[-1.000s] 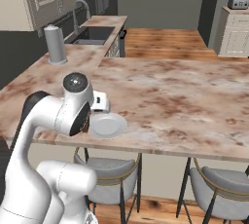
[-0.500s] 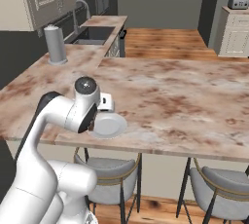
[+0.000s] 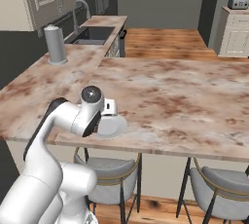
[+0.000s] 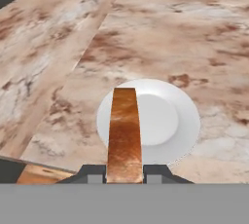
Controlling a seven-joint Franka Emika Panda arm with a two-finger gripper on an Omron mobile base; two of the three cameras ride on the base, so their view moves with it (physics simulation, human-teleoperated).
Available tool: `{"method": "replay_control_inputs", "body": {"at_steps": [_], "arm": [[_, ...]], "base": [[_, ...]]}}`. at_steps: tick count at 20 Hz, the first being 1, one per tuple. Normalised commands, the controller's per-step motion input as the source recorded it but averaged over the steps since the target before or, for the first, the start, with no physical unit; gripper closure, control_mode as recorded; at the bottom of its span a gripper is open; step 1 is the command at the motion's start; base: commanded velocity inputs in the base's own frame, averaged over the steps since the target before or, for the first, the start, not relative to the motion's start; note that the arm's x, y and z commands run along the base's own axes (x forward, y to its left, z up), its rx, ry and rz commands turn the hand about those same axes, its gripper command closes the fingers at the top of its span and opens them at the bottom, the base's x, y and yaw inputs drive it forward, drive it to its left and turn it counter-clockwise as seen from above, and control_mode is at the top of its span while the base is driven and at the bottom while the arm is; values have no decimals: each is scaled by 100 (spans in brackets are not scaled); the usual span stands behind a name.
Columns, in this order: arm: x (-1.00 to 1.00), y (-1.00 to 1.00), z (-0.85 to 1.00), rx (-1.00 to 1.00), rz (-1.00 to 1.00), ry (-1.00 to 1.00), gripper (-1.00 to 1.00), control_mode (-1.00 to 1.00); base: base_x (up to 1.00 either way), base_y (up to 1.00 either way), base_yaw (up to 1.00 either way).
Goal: Start the toaster. Once the lever pops up, take the bread to the plate on the dining counter.
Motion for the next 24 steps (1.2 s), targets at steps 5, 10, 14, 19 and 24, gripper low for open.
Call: {"method": "replay_control_inputs", "body": {"at_steps": [5,10,14,19,24], "arm": [[32,-1,-28,1,0,-3,100,-100],[38,0,-11,6,0,0,100,-100],[42,-2,-6,6,0,0,100,-100],[35,0,-16,2,1,0,100,-100],[10,0,-32,0,0,0,100,-100]], "base": [[0,0,0],[0,0,0],[0,0,0],[0,0,0],[0,0,0]]}}
